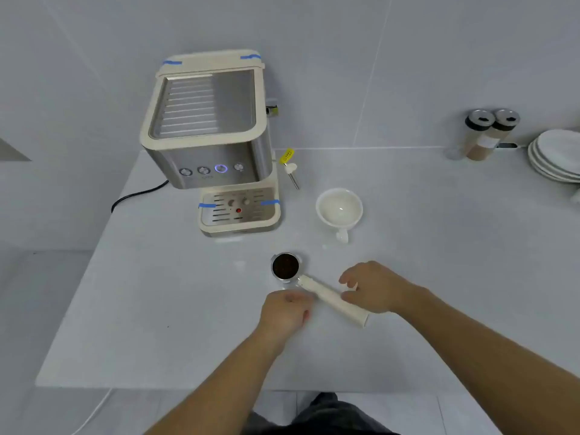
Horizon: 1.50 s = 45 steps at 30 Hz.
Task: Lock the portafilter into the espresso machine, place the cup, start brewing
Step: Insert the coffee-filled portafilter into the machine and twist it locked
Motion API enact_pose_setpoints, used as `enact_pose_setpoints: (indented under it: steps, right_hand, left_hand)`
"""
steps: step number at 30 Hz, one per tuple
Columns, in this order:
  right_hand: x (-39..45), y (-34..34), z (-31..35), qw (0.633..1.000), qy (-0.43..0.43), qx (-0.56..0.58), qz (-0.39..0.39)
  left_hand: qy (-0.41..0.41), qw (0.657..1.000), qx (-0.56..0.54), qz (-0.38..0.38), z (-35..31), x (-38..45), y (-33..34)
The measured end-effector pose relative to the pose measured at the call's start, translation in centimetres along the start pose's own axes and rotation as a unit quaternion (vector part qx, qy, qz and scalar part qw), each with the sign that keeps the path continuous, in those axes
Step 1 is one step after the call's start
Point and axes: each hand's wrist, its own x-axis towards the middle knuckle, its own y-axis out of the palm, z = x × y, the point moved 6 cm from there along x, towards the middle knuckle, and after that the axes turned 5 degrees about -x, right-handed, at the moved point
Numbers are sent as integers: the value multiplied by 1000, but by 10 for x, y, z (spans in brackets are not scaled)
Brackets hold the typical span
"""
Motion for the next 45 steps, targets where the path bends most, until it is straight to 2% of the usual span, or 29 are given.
enact_pose_setpoints:
  steps: [5,11,26,32,39,42,45]
  right_hand:
    - [-1,19,-8,1000,6,10,27]
    - [7,34,-15,1000,-10,-11,25]
    - [4,36,-2,1000,-12,0,9]
    - [-4,34,23,997,-14,73,6]
    - [-6,38,65,978,-14,206,-1]
    - [-1,39,80,952,-1,305,9]
    - [6,41,94,907,4,421,34]
  left_hand:
    - [-34,993,-110,-36,7,7,16]
    - [-67,976,-192,-79,11,15,20]
    - [-61,968,-230,-79,8,14,12]
    - [-40,964,-261,-46,-3,4,-12]
    - [3,982,-185,-24,-26,1,-62]
    - [14,987,-159,-4,-39,1,-80]
    - [16,989,-145,21,-51,0,-94]
